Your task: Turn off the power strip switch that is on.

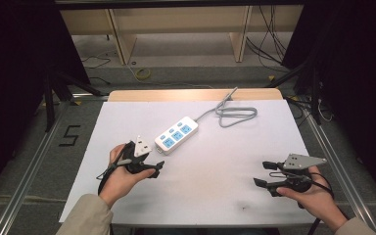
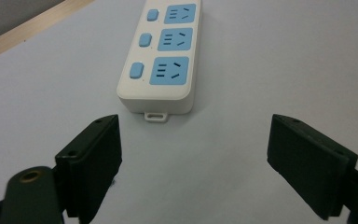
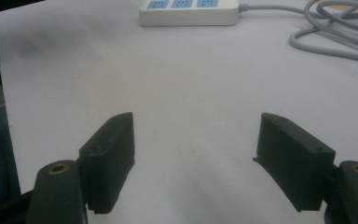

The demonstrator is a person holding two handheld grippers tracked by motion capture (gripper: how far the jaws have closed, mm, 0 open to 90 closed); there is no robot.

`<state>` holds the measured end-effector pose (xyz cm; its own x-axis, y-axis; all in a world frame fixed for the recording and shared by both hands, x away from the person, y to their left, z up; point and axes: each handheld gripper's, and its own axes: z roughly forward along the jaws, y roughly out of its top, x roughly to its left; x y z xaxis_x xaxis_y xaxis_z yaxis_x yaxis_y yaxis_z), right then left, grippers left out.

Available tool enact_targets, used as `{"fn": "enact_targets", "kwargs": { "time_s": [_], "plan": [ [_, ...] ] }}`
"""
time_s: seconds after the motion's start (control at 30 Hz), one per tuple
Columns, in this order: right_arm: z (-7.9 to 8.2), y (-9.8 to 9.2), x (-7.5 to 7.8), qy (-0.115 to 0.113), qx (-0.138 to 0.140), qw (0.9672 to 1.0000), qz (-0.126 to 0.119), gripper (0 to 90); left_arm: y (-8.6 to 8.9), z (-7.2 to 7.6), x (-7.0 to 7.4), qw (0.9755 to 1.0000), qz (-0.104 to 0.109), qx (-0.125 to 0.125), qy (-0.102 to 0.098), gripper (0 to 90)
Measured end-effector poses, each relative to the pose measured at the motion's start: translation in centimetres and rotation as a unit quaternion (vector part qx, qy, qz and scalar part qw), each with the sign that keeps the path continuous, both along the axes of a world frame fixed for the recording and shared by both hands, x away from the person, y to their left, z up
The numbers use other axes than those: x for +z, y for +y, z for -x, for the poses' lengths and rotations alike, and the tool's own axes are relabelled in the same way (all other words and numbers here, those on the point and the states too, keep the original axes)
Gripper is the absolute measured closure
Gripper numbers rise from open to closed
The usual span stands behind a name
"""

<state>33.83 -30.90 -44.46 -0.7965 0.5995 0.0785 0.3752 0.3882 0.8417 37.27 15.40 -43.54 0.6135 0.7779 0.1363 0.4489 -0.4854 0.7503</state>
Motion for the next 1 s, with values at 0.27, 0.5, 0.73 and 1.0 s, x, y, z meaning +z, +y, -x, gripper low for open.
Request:
{"fn": "enact_targets", "kwargs": {
  "time_s": [0.27,0.5,0.73,1.0],
  "plan": [
    [0.0,0.0,0.0,0.0,0.0,1.0,0.001,28.2,0.7,1.8,-0.6,1.0,-0.003,0.001,-0.009,17.1],
    [0.0,0.0,0.0,0.0,0.0,1.0,0.001,28.2,1.5,3.0,-1.1,0.9999,-0.002,0.008,-0.01,16.7],
    [0.0,0.0,0.0,0.0,0.001,1.0,0.002,28.2,2.2,3.4,-1.4,0.9998,-0.011,0.015,-0.01,16.5],
    [0.0,0.0,0.0,0.001,0.0,1.0,0.002,28.2,2.1,3.3,-1.6,0.9998,-0.013,0.015,-0.006,16.4]
  ]
}}
